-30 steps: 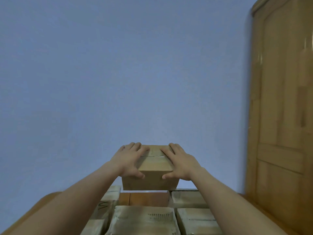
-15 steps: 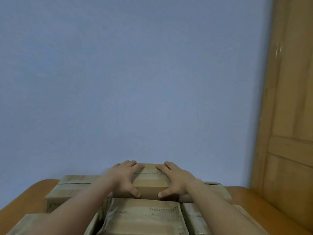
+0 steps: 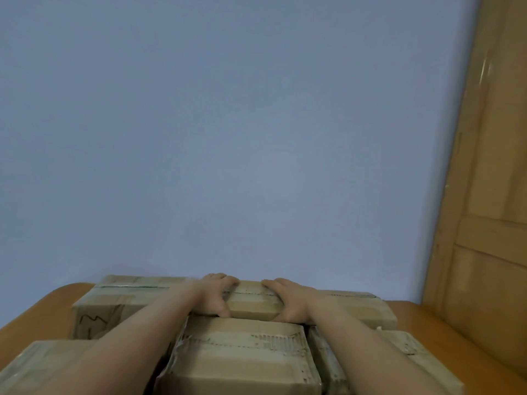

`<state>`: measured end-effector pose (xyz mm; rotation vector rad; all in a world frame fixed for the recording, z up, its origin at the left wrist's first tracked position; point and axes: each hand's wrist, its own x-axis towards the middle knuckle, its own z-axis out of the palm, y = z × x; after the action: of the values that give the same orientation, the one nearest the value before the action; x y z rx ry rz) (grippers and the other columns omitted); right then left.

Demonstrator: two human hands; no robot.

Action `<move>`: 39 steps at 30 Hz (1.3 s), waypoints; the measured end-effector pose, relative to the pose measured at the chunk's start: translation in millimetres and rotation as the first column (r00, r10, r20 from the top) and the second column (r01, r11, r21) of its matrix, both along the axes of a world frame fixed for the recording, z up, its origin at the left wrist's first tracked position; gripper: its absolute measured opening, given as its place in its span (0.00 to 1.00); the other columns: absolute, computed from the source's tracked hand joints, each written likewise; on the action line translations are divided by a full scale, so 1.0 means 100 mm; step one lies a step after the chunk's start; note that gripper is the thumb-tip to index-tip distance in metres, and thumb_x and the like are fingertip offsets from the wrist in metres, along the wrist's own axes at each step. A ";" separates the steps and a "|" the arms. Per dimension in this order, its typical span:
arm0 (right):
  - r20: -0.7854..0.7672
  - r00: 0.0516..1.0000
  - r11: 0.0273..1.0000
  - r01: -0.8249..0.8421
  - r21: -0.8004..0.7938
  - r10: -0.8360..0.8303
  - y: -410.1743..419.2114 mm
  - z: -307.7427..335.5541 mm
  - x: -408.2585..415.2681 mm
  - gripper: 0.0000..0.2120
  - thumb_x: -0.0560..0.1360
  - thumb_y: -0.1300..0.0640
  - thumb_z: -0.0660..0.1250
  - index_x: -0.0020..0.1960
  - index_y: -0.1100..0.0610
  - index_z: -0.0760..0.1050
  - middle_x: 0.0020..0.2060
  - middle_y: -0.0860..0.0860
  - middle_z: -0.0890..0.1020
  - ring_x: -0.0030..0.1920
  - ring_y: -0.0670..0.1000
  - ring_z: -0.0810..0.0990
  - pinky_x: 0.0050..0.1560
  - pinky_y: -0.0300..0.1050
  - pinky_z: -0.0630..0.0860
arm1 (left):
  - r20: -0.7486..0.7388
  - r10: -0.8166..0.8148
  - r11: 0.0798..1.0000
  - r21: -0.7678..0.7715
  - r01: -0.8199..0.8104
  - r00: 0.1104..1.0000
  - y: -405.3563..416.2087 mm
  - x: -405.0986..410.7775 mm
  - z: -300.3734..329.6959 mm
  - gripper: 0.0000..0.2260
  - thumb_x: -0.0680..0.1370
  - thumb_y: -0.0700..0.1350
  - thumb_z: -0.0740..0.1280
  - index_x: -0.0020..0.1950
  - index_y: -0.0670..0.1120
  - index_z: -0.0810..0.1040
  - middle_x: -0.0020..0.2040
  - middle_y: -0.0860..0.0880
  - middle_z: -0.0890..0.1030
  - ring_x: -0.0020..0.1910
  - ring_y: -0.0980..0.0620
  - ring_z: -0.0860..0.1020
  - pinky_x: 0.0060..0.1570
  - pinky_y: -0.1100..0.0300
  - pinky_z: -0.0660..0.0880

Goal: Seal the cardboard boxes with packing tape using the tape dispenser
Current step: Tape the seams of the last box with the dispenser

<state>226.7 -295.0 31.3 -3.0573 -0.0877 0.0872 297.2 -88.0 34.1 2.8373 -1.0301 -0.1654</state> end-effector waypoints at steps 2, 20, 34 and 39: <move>-0.024 1.000 1.000 0.012 0.012 -0.012 0.01 -0.05 0.03 0.42 0.72 0.43 0.69 0.77 0.44 0.47 0.75 0.47 0.56 0.73 0.53 0.61 0.70 0.54 0.62 | 0.012 -0.006 0.997 0.076 0.005 1.000 0.00 0.00 0.00 0.37 0.76 0.55 0.67 0.79 0.50 0.51 0.78 0.48 0.56 0.76 0.47 0.55 0.74 0.49 0.54; 0.120 0.956 0.951 0.243 0.190 -0.269 -0.98 0.31 -0.69 0.36 0.75 0.40 0.65 0.77 0.49 0.55 0.77 0.46 0.55 0.76 0.48 0.55 0.74 0.48 0.55 | 0.003 -0.063 0.983 -0.172 0.062 0.998 -0.63 -0.39 0.34 0.32 0.80 0.64 0.52 0.79 0.49 0.53 0.79 0.50 0.55 0.77 0.50 0.55 0.75 0.51 0.50; 0.056 0.967 0.967 0.250 -0.058 -0.247 -1.28 0.00 -0.67 0.30 0.76 0.52 0.67 0.75 0.49 0.60 0.66 0.52 0.67 0.65 0.55 0.68 0.65 0.54 0.68 | 0.061 -0.134 0.985 0.115 0.127 0.989 -1.78 -0.44 0.06 0.33 0.72 0.59 0.72 0.70 0.44 0.68 0.68 0.45 0.72 0.64 0.44 0.72 0.63 0.49 0.70; 0.166 0.952 0.950 0.282 -0.132 -0.259 -1.24 -0.08 -0.69 0.26 0.75 0.54 0.68 0.71 0.52 0.64 0.63 0.53 0.67 0.62 0.56 0.68 0.56 0.51 0.70 | 0.164 -0.128 0.991 0.051 0.122 0.978 -1.81 -0.51 0.02 0.27 0.71 0.55 0.73 0.65 0.44 0.71 0.62 0.47 0.74 0.59 0.45 0.74 0.54 0.54 0.72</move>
<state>157.8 -418.5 23.6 -3.1891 0.3471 -0.1559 246.0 -269.5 36.0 2.8631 -1.2533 0.0424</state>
